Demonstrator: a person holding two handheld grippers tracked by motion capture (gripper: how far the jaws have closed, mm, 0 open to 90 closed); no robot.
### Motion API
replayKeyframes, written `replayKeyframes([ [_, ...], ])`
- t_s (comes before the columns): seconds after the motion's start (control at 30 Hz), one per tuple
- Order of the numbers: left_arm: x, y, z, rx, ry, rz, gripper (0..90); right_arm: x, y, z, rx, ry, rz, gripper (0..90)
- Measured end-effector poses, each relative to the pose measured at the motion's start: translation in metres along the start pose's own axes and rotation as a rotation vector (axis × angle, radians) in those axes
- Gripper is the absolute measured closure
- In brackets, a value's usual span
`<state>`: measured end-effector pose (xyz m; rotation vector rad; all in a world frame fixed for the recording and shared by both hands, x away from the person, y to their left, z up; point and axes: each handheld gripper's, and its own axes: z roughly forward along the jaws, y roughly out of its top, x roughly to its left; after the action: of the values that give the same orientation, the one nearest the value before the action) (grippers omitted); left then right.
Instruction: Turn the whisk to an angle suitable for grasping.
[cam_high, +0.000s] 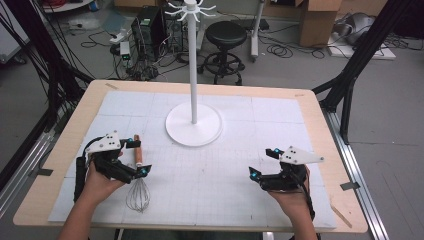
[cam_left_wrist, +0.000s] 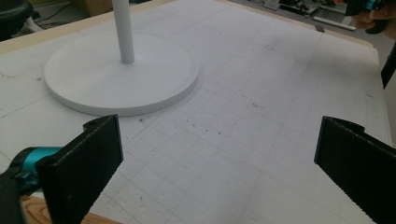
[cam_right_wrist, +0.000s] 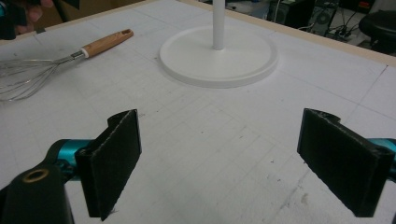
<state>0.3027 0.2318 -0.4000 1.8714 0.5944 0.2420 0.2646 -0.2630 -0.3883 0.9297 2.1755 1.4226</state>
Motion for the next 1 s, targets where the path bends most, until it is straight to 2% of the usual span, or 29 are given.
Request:
replayKeyframes([
  [0.03, 0.001, 0.0, 0.0, -0.001, 0.002, -0.012, 1.7, 0.0, 0.0, 0.0, 0.008, 0.005, 0.007, 12.4],
  [0.23, 0.002, -0.001, 0.0, 0.009, 0.023, -0.013, 1.7, -0.001, -0.004, 0.0, 0.014, -0.001, 0.004, 12.4],
  [0.37, 0.004, -0.001, -0.005, 0.008, 0.054, -0.021, 1.7, 0.001, -0.004, -0.002, 0.015, 0.0, 0.013, 12.4],
  [0.4, 0.007, -0.002, -0.006, 0.005, 0.083, -0.037, 1.7, 0.002, -0.002, -0.003, 0.012, -0.006, 0.001, 12.4],
  [0.47, 0.008, -0.002, -0.007, 0.005, 0.089, -0.047, 1.7, 0.003, -0.002, -0.003, 0.008, -0.004, -0.002, 12.4],
  [0.63, 0.014, -0.007, -0.007, 0.048, 0.16, -0.067, 1.7, 0.002, -0.002, -0.003, 0.009, -0.001, 0.0, 12.4],
  [0.67, 0.018, -0.01, -0.007, 0.055, 0.185, -0.093, 1.7, 0.002, -0.003, -0.001, 0.018, -0.002, 0.003, 12.4],
  [0.7, 0.018, -0.01, -0.007, 0.055, 0.185, -0.093, 1.7, 0.002, -0.003, -0.001, 0.018, -0.002, 0.003, 12.4],
  [0.73, 0.023, -0.012, -0.006, 0.066, 0.203, -0.118, 1.7, 0.002, -0.004, 0.001, 0.027, 0.0, 0.001, 12.4],
  [0.77, 0.023, -0.012, -0.006, 0.066, 0.203, -0.118, 1.7, 0.002, -0.004, 0.001, 0.027, 0.0, 0.001, 12.4],
  [0.8, 0.026, -0.015, -0.004, 0.084, 0.216, -0.136, 1.7, 0.002, -0.005, 0.002, 0.033, 0.001, -0.002, 12.4],
  [0.87, 0.026, -0.017, -0.002, 0.089, 0.219, -0.14, 1.7, 0.003, -0.005, 0.002, 0.037, -0.001, 0.0, 12.4],
  [0.97, 0.032, -0.026, 0.005, 0.153, 0.245, -0.158, 1.7, 0.002, -0.005, 0.002, 0.042, -0.005, -0.004, 12.4],
  [1.0, 0.032, -0.026, 0.005, 0.153, 0.245, -0.158, 1.7, 0.002, -0.006, 0.002, 0.042, -0.006, -0.005, 12.4],
])
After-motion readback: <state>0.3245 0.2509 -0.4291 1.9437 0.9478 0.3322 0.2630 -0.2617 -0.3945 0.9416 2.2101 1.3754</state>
